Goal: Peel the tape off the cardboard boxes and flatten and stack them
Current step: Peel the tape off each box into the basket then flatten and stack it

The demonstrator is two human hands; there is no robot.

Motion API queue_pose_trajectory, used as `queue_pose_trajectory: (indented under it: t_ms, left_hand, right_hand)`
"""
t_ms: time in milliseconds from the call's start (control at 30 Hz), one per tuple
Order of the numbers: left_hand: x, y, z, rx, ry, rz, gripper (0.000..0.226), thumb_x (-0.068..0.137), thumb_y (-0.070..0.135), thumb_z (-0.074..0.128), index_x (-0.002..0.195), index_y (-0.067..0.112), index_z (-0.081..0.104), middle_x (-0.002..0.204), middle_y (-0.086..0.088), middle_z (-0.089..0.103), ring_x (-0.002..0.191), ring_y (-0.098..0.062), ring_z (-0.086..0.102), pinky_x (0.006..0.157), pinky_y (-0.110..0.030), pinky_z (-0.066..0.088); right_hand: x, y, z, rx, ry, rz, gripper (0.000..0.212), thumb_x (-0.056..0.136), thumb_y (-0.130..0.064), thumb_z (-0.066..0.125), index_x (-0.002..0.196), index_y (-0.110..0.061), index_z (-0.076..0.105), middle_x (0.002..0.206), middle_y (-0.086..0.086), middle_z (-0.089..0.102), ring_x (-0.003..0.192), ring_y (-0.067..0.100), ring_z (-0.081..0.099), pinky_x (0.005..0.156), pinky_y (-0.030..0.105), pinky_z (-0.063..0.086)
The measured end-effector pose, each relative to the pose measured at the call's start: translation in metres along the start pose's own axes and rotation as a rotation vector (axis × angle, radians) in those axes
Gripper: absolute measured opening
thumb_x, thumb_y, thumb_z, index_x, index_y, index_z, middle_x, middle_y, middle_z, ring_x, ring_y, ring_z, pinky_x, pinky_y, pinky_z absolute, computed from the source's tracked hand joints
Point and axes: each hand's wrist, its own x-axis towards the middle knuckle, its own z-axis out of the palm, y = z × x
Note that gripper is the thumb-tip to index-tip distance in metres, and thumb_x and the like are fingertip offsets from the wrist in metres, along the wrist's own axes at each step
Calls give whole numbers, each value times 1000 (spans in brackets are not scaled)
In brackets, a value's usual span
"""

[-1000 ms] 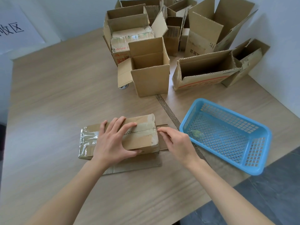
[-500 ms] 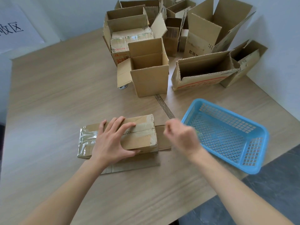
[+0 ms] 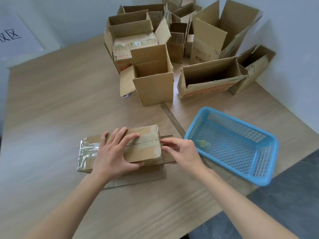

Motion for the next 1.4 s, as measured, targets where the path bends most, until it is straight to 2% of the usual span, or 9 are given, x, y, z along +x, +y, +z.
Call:
queue_pose_trajectory:
  t_ms: [200,400,667,733,833,933,1033,1233,1400]
  left_hand:
    - [-1,0,2,18,0,5,94,58,88,63,139,44,43,150,2,43,142,-27,39,120,-54,18]
    - [-1,-2,4,17,5,1,95,57,87,65,139,45,42,149,4,42,141,-26,37,121,-53,17]
    - [0,-3,2,8,14,-1,94,57,88,65,139,43,47,151,2,44,142,-27,41,119,-53,22]
    - [-1,-4,1,9,18,2,94,58,88,65,139,43,48,151,1,45,141,-28,42,118,-53,23]
    - [-3,-5,2,15,12,17,95,58,88,64,140,42,47,151,1,44,142,-28,42,119,-53,22]
    - [-1,-4,2,16,14,10,95,58,89,64,140,43,46,151,2,44,142,-27,42,120,-53,22]
    - [0,-2,2,20,7,1,96,58,90,63,140,42,45,150,2,43,142,-28,42,120,-53,21]
    - [1,-3,3,22,12,-6,96,57,89,65,140,44,44,151,3,43,142,-27,41,119,-53,20]
    - [-2,-3,3,17,19,25,97,57,87,67,140,42,46,151,3,43,143,-26,40,120,-52,21]
  right_hand:
    - [-8,6,20,164,148,109,13,87,-14,80,99,-16,82,94,-9,79,86,9,75,83,41,62]
    - [-7,1,20,-350,219,-334,16,84,-1,79,99,-5,77,88,2,77,71,15,73,63,29,60]
    - [6,-5,4,-711,179,-510,10,87,-7,69,78,-12,69,65,-5,61,52,10,60,37,24,42]
    - [11,-4,-6,-736,280,-432,13,86,-3,70,77,-13,68,65,-4,58,50,9,54,38,27,45]
    - [29,8,-46,-449,488,-185,8,94,-3,68,100,-6,72,83,0,71,68,3,56,62,25,51]
    - [29,4,-56,-291,62,-202,29,99,-11,65,127,-5,69,114,3,75,100,11,71,92,29,56]
    - [12,-3,-29,-173,-153,-133,38,93,-17,74,130,-8,68,123,4,73,108,16,71,99,33,55]
    - [0,-2,9,-245,142,-251,15,87,-1,76,101,-6,78,94,2,78,82,16,74,72,34,60]
    - [7,-4,-2,-586,52,-458,10,87,3,72,91,-6,70,91,5,74,94,23,74,55,35,59]
